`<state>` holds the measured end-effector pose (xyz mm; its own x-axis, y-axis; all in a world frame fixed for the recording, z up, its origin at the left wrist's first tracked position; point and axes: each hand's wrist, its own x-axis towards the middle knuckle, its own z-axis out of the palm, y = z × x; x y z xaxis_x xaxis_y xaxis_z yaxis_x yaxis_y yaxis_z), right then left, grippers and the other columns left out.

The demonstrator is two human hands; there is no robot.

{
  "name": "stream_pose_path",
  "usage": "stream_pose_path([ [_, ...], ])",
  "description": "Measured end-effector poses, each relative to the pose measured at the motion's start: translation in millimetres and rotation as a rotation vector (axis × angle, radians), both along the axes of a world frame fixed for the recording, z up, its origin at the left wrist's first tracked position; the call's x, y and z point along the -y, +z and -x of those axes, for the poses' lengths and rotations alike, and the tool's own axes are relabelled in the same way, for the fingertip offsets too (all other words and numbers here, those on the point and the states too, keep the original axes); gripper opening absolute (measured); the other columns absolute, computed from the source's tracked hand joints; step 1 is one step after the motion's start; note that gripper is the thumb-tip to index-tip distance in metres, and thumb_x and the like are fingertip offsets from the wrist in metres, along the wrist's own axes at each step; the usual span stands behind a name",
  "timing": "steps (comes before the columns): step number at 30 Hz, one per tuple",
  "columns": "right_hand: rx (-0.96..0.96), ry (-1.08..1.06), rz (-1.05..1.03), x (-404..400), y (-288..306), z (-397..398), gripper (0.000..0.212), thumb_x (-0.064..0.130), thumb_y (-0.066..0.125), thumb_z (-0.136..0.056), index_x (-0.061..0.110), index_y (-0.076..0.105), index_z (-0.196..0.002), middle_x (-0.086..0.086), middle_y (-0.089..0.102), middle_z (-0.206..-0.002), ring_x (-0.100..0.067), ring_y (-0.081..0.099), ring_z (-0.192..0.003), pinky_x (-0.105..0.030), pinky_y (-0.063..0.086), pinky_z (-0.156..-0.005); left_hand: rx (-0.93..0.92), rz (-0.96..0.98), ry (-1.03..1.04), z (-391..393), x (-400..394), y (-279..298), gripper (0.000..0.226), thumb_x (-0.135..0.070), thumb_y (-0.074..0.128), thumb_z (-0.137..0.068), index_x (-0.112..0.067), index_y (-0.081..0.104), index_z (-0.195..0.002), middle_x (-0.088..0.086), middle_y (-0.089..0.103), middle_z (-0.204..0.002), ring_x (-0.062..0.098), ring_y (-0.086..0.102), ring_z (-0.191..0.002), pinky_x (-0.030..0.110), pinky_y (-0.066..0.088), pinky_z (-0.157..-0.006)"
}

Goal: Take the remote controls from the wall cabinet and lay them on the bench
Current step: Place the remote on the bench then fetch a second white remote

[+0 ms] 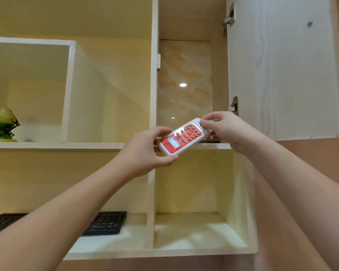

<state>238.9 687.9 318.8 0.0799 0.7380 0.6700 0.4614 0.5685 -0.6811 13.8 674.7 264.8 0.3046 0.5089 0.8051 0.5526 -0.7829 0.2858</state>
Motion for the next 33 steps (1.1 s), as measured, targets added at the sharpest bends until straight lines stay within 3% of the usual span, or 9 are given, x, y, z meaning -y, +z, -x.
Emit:
stream_pose_path([
  [5, -0.079, 0.04, 0.016, 39.4, -30.6, 15.0, 0.012, 0.016, 0.061, -0.091, 0.01, 0.066, -0.099, -0.007, 0.068, -0.09, -0.011, 0.062, -0.063, -0.02, 0.056, -0.061, 0.054, 0.086, -0.07, 23.1, 24.6, -20.3, 0.057, -0.022, 0.084, -0.071, -0.032, 0.059, -0.122, -0.018, 0.066, -0.109, -0.002, 0.068, -0.087, 0.018, 0.056, -0.08],
  [11, -0.217, 0.066, 0.09, 81.0, -108.5, 40.2, 0.01, 0.015, 0.061, -0.092, 0.013, 0.064, -0.1, -0.011, 0.066, -0.094, -0.013, 0.062, -0.069, -0.024, 0.053, -0.068, -0.005, 0.214, -0.142, 59.9, 52.3, -66.7, 0.058, -0.018, 0.082, -0.074, -0.041, 0.056, -0.121, -0.026, 0.06, -0.11, -0.012, 0.058, -0.094, 0.007, 0.052, -0.07],
  [16, -0.33, 0.054, 0.166, 121.4, -156.7, 57.8, 0.007, 0.013, 0.06, -0.092, 0.013, 0.062, -0.099, -0.008, 0.064, -0.09, -0.013, 0.064, -0.072, -0.024, 0.056, -0.07, 0.005, 0.369, -0.268, 78.2, 71.4, -102.3, 0.056, -0.016, 0.082, -0.073, -0.042, 0.06, -0.117, -0.019, 0.066, -0.109, -0.001, 0.065, -0.094, 0.015, 0.056, -0.071],
  [19, -0.343, 0.018, 0.183, 148.0, -175.8, 59.5, 0.01, 0.015, 0.06, -0.092, 0.013, 0.063, -0.102, -0.005, 0.066, -0.091, -0.012, 0.066, -0.074, -0.026, 0.056, -0.078, -0.025, 0.417, -0.317, 80.5, 81.9, -120.2, 0.057, -0.021, 0.084, -0.072, -0.044, 0.059, -0.117, -0.018, 0.065, -0.114, 0.001, 0.066, -0.096, 0.023, 0.058, -0.081],
  [26, -0.373, -0.08, 0.24, 218.3, -211.7, 43.1, 0.014, 0.007, 0.055, -0.094, 0.011, 0.065, -0.103, -0.005, 0.07, -0.095, -0.014, 0.068, -0.086, -0.03, 0.057, -0.085, 0.009, 0.526, -0.49, 55.0, 113.4, -156.3, 0.053, -0.017, 0.083, -0.072, -0.04, 0.062, -0.116, -0.014, 0.066, -0.112, 0.001, 0.069, -0.093, 0.018, 0.056, -0.081],
  [33, -0.514, -0.157, 0.263, 304.1, -248.8, -1.0, 0.018, 0.008, 0.056, -0.094, 0.004, 0.061, -0.11, -0.006, 0.071, -0.095, -0.013, 0.069, -0.084, -0.026, 0.058, -0.08, 0.023, 0.673, -0.743, -4.3, 158.2, -187.0, 0.056, -0.021, 0.081, -0.07, -0.034, 0.06, -0.12, -0.008, 0.07, -0.114, 0.008, 0.069, -0.103, 0.027, 0.055, -0.088],
])
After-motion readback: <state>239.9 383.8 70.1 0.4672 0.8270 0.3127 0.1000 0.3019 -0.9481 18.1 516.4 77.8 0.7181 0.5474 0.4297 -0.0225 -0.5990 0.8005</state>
